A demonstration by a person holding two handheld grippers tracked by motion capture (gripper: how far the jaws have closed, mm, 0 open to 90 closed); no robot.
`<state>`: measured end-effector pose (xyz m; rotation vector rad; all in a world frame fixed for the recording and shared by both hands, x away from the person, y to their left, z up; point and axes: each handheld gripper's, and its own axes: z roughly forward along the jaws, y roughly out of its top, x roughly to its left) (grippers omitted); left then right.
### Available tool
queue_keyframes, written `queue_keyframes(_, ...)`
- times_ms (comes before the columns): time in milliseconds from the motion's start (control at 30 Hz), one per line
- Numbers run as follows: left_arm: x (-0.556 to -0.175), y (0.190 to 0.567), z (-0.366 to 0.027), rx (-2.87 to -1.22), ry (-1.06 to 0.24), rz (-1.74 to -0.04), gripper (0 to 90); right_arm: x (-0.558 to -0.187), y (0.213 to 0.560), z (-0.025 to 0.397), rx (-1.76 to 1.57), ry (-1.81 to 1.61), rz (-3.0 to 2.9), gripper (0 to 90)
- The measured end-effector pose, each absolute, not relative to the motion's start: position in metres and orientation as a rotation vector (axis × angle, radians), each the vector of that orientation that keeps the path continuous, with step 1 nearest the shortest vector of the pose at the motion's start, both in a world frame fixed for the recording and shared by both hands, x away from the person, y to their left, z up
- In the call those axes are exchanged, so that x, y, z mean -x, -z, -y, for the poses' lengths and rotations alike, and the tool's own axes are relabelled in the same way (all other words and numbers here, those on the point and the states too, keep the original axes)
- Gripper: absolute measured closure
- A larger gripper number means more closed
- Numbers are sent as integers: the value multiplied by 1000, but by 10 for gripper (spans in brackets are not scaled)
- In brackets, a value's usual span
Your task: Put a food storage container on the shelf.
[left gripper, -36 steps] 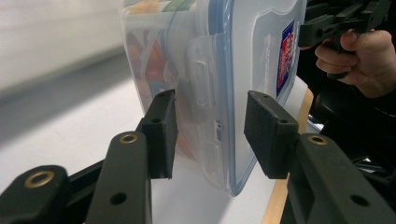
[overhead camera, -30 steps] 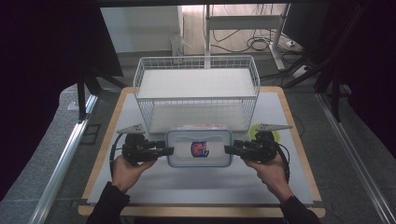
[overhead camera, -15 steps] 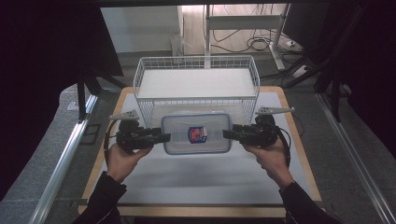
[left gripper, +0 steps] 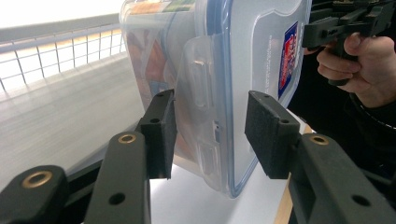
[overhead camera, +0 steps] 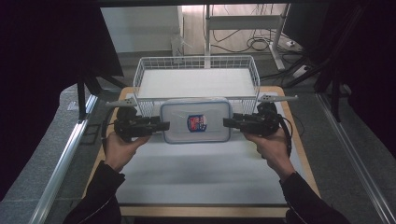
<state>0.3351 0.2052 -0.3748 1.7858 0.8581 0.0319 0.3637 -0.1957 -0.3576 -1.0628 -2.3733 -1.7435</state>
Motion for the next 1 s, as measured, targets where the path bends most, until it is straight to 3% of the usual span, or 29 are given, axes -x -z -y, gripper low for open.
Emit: queue_keyframes(1000, -408, 313, -218, -1760, -42, -859, 540, -429, 300, 182, 1088, 1809, 2354, 519)
